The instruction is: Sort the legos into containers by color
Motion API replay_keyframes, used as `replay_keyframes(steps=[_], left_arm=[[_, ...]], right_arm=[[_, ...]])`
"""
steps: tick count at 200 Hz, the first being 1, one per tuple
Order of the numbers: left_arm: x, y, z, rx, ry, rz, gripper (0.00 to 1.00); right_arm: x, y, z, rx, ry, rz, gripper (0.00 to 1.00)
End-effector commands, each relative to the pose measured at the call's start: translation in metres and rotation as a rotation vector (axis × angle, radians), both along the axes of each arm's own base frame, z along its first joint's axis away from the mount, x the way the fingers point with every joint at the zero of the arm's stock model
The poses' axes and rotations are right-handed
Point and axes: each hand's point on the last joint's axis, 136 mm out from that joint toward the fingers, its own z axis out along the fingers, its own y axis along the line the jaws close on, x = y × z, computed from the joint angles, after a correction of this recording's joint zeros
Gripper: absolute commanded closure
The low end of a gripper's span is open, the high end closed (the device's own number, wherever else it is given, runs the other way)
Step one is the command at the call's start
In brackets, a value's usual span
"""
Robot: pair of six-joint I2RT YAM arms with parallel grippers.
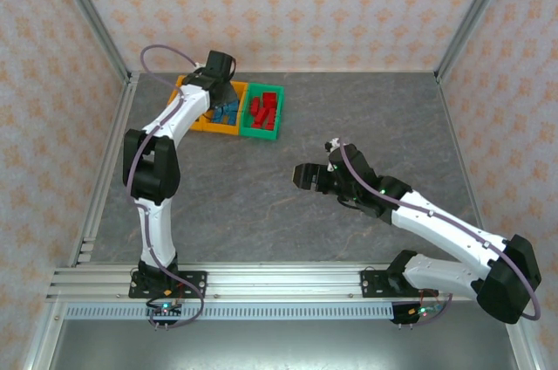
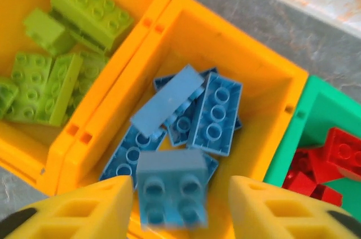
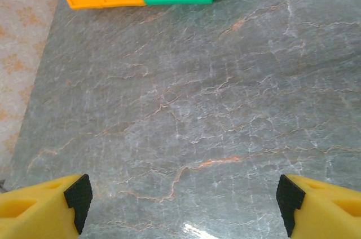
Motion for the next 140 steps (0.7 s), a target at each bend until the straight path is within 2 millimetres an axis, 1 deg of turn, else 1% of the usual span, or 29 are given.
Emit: replay_keyframes(steps=[1,13,19,21,23,38,45,59,78,94,106,113,120,126,134,140], left_arm=[[-0.008,-0.001,0.03,0.021,-0.019,-0.041,0.48],[-0.015,-0.003,0.042,0.0,-0.044,-0.057,0.48],[-0.02,-0.005,0.052,-0.017,-0.068,-0.063,0.48],[-0.021,-0.006,0.049,-0.022,-0.063,-0.066,0.48],[-0.024,-0.006,0.06,-0.031,-0.085,-0.069,0.48],[-0.047,-0.011,0.086,-0.067,-0.141,-0.088,0.48],[-0.06,-0.013,0.099,-0.072,-0.175,-0.1,0.48],[-0.091,-0.017,0.123,-0.059,-0.25,-0.134,0.47],[-0.135,-0.016,0.148,0.007,-0.341,-0.177,0.42],[-0.167,-0.007,0.149,0.046,-0.389,-0.202,0.38],[-0.187,0.008,0.145,0.088,-0.421,-0.18,0.38],[-0.197,0.018,0.138,0.126,-0.435,-0.164,0.37],[-0.205,0.028,0.133,0.169,-0.455,-0.147,0.36],[-0.211,0.036,0.125,0.217,-0.463,-0.136,0.33],[-0.218,0.049,0.116,0.291,-0.476,-0.116,0.31],[-0.222,0.06,0.11,0.355,-0.487,-0.079,0.28]], right_arm=[[0.012,-0.015,0.016,-0.02,-0.041,-0.095,0.13],[0.017,-0.023,0.016,-0.047,-0.038,-0.139,0.13],[0.021,-0.029,0.015,-0.061,-0.032,-0.166,0.13],[0.022,-0.031,0.014,-0.063,-0.028,-0.177,0.13],[0.023,-0.034,0.014,-0.066,-0.027,-0.187,0.13],[0.036,-0.057,0.011,-0.067,-0.008,-0.281,0.13],[0.043,-0.071,0.01,-0.06,0.0,-0.332,0.13],[0.057,-0.104,0.01,-0.056,-0.004,-0.437,0.13],[0.074,-0.166,0.012,-0.09,-0.041,-0.626,0.13],[0.079,-0.222,0.012,-0.191,-0.079,-0.81,0.12],[0.08,-0.253,0.013,-0.292,-0.125,-0.902,0.11],[0.081,-0.271,0.016,-0.37,-0.172,-0.967,0.1],[0.082,-0.283,0.017,-0.449,-0.218,-1.002,0.09],[0.086,-0.289,0.019,-0.507,-0.271,-1.007,0.08],[0.089,-0.297,0.017,-0.584,-0.313,-1.022,0.07],[0.089,-0.303,0.011,-0.648,-0.324,-1.028,0.05]])
